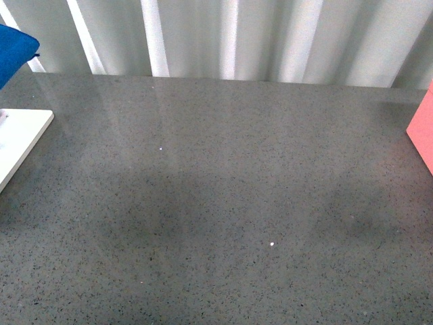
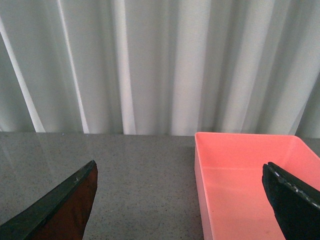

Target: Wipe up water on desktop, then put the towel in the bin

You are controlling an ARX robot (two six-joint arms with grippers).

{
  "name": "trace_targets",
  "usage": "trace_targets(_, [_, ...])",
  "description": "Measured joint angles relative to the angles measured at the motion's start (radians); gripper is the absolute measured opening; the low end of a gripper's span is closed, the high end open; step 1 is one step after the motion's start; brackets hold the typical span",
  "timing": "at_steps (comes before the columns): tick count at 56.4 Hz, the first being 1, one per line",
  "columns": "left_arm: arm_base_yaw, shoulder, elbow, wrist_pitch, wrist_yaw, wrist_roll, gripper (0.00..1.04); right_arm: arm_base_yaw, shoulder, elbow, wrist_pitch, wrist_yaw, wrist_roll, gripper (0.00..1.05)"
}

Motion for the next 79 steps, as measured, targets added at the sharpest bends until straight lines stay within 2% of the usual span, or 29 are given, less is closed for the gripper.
trace_targets(79, [0.0,0.0,0.0,0.0,0.0,0.0,0.98,0.0,0.0,0.0,0.0,0.0,0.0,0.98])
